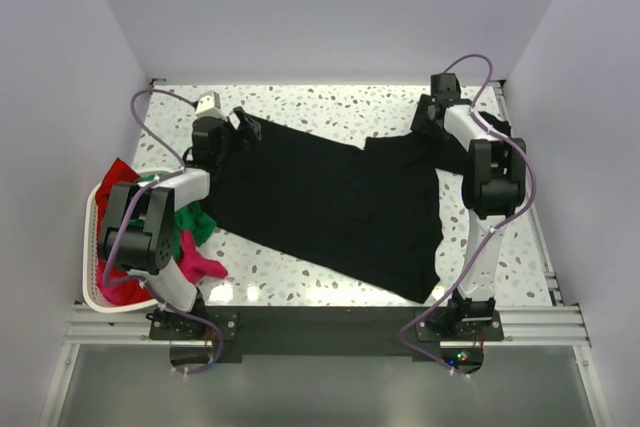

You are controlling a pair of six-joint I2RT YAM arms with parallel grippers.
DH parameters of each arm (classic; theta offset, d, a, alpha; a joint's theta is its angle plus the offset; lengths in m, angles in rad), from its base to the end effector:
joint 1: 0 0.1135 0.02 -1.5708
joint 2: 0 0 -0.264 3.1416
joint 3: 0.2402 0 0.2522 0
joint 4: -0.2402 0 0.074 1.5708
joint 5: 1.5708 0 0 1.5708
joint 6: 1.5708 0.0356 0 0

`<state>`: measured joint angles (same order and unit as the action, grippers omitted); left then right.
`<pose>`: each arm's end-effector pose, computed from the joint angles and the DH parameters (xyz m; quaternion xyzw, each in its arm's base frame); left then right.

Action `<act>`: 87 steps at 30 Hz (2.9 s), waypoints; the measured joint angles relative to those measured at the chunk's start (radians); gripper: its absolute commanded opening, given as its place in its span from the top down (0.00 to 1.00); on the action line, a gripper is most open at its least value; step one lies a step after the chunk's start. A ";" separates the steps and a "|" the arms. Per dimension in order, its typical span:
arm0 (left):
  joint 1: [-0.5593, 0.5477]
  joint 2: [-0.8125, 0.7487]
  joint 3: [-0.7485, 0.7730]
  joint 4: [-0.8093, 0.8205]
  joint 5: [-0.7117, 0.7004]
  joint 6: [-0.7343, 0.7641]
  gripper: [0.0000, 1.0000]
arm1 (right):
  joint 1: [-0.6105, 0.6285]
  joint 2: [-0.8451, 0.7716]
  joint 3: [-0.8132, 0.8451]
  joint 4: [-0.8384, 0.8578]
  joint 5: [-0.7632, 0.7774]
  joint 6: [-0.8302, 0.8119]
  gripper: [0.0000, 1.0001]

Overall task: Fold and stack the t-shirts
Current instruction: Fold the tshirt

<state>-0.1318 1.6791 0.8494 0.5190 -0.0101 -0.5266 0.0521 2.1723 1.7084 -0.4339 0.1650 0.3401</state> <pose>0.3594 -0.0473 0.2022 -0.1614 0.7917 -0.1866 0.5589 0.4830 0.0193 0.1899 0.1619 0.9271 -0.0122 0.3379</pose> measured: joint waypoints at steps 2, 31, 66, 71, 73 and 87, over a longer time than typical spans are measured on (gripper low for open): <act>0.005 0.000 0.003 -0.006 0.001 0.003 0.00 | -0.008 0.014 0.006 0.007 -0.022 -0.003 0.41; 0.021 0.053 0.053 -0.040 0.029 0.031 0.00 | -0.018 0.035 0.008 0.075 -0.138 -0.042 0.83; 0.041 0.620 0.916 -0.620 -0.151 0.314 0.44 | -0.018 -0.072 -0.082 0.132 -0.188 -0.047 1.00; 0.041 0.681 1.008 -0.682 -0.148 0.337 0.44 | -0.018 -0.071 -0.082 0.135 -0.196 -0.046 1.00; 0.041 0.699 1.035 -0.710 -0.142 0.341 0.44 | -0.018 -0.071 -0.082 0.136 -0.205 -0.046 1.00; 0.040 0.801 1.192 -0.833 -0.075 0.370 0.49 | -0.018 -0.071 -0.088 0.142 -0.211 -0.045 1.00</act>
<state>-0.0921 2.4805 2.0415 -0.3141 -0.0853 -0.1566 0.0341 2.1010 1.6207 -0.2920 -0.0460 0.2951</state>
